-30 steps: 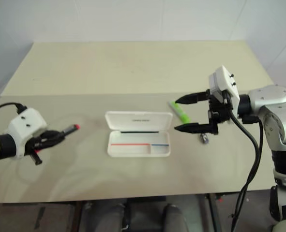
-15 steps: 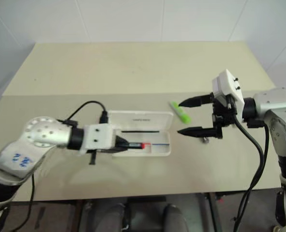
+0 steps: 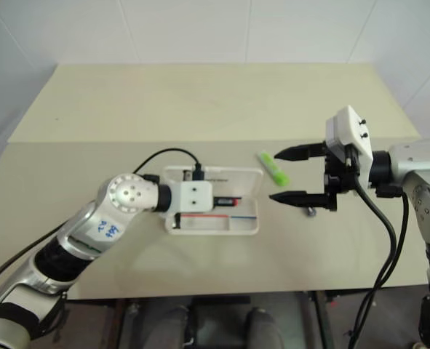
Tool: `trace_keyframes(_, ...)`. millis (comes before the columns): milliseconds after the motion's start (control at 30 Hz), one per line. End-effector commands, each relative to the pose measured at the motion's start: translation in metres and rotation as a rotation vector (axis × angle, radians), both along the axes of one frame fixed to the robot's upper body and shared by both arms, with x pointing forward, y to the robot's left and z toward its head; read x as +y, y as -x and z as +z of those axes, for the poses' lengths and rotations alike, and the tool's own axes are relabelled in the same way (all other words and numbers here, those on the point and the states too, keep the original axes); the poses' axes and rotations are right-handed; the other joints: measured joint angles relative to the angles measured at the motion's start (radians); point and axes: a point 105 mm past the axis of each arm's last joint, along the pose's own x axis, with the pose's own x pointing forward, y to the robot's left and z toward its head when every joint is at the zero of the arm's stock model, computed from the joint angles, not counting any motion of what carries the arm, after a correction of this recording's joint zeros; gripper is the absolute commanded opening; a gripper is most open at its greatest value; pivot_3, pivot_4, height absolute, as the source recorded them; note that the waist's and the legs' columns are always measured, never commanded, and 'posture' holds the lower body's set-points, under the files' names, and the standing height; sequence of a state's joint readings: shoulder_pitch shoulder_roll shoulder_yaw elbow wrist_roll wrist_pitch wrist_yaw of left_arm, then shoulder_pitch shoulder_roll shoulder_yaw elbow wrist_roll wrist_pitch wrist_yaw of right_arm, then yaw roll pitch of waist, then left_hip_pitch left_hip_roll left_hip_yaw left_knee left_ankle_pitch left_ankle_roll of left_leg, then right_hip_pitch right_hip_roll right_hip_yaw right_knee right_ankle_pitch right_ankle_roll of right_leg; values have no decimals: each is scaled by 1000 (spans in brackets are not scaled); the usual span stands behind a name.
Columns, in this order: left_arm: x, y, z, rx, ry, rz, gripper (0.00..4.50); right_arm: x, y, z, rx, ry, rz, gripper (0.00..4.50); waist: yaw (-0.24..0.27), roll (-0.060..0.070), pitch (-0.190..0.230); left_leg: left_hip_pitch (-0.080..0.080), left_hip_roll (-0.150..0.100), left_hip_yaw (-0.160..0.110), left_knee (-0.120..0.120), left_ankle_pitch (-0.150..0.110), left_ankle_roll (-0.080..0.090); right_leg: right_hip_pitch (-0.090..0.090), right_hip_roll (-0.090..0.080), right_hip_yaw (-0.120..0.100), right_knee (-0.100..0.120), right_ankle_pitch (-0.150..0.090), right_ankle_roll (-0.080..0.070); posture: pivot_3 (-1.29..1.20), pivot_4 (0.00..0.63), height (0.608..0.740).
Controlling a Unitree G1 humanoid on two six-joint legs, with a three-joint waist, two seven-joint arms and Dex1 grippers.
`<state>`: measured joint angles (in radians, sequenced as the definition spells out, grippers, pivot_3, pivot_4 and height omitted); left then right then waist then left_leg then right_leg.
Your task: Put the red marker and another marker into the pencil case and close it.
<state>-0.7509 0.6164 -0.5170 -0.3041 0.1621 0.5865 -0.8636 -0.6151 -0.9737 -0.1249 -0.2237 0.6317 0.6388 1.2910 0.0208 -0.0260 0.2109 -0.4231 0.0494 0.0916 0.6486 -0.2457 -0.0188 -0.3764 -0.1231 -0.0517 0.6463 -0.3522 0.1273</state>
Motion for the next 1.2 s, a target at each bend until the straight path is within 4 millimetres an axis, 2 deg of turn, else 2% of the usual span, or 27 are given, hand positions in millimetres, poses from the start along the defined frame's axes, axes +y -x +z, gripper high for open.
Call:
trace_keyframes(33,-6,1,9,-32,19,-9,597,-3,4,11,-42,-1,-6,4500,2,0,0,0,0,0,0,0,0,0,0,0,0,0,0,0,150,740)
trace_keyframes(167,-12,3,6,-10,36,-8,597,-2,3,11,-43,-2,-8,4500,3,0,0,0,0,0,1,0,0,0,0,0,1,0,0,0,150,740)
trace_keyframes(467,-17,1,8,-23,57,2,3629,-2,3,11,-43,-3,-10,4500,3,0,0,0,0,0,1,0,0,0,0,0,1,0,0,0,150,740)
trace_keyframes(567,-21,14,10,59,113,-26,4486,-3,3,10,-39,-1,-11,4500,3,0,0,0,0,0,1,0,0,0,0,0,1,0,0,0,150,740)
trace_keyframes(667,-25,35,23,204,242,-48,4486,-12,-6,4,-3,-9,-58,4500,3,0,0,0,0,0,1,0,0,0,0,0,2,0,0,0,150,740)
trace_keyframes(767,-22,50,28,281,284,-54,4486,-24,-18,-7,26,2,-139,4500,2,0,0,0,0,-1,2,0,0,1,0,0,2,0,0,0,150,740)
trace_keyframes(933,8,67,58,329,392,-7,4486,-54,-55,-39,70,44,-363,4500,-2,0,0,1,0,-1,2,0,0,1,0,1,2,0,0,0,150,740)
trace_keyframes(1033,28,65,80,290,438,46,4486,-62,-74,-47,53,46,-456,4500,-9,0,0,1,1,-1,1,0,-1,1,1,1,2,0,0,0,150,740)
trace_keyframes(1133,58,42,127,218,570,174,4486,-62,-92,-55,49,26,-529,4500,-19,0,0,1,1,-1,2,1,-1,1,2,1,2,0,0,0,150,740)
trace_keyframes(1200,74,24,147,192,637,265,4486,-59,-105,-59,52,-5,-575,4500,-22,0,0,1,1,-1,2,1,-1,1,2,1,2,0,0,0,150,740)
